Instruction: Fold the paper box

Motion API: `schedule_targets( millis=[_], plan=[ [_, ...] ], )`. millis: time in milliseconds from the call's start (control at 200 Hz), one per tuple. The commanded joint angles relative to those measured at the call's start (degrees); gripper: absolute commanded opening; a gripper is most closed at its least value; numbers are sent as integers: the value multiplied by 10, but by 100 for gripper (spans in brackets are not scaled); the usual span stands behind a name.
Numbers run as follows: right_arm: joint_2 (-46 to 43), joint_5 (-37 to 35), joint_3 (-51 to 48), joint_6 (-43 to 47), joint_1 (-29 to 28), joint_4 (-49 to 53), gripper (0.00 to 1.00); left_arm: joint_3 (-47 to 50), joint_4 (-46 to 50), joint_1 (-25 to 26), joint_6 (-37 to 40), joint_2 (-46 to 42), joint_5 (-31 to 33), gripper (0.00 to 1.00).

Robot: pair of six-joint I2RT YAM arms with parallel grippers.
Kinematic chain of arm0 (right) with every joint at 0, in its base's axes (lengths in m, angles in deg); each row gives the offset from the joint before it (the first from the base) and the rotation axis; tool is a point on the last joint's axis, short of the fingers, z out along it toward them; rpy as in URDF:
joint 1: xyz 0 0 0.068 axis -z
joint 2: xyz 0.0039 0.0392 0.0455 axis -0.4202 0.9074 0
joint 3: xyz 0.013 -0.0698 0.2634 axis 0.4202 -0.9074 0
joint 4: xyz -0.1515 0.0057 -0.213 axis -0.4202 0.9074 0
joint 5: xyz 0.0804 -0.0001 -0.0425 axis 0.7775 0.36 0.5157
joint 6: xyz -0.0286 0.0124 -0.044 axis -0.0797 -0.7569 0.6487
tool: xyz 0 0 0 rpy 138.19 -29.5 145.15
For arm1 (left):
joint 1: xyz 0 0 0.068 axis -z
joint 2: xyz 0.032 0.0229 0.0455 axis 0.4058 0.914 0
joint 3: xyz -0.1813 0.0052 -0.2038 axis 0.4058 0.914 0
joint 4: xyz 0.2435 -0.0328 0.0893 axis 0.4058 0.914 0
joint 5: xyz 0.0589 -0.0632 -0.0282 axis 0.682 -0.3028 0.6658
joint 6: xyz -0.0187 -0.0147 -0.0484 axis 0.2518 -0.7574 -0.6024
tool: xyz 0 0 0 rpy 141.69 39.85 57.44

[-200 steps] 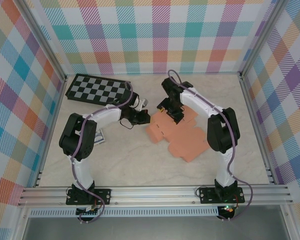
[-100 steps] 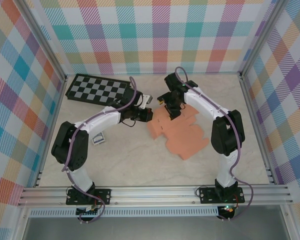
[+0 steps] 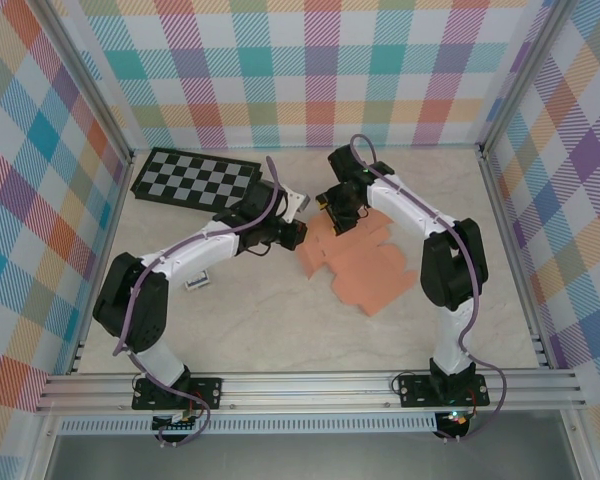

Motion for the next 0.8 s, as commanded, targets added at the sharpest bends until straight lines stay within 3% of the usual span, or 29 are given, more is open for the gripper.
schedule_targets(
  millis=[0, 430, 675, 795],
  plan=[
    [-1, 0, -9, -7, 3, -7, 55, 7, -11, 8, 18, -21, 19, 0],
    [-16, -5, -15, -13, 7, -10, 56, 7, 5, 8, 33, -28, 37, 0],
    [-29, -9, -18, -15, 11, -10, 50, 7, 7, 8, 36, -26, 40, 0],
    [-33, -10, -20, -12, 12, -11, 40, 6, 7, 8, 38, -26, 42, 0]
  ],
)
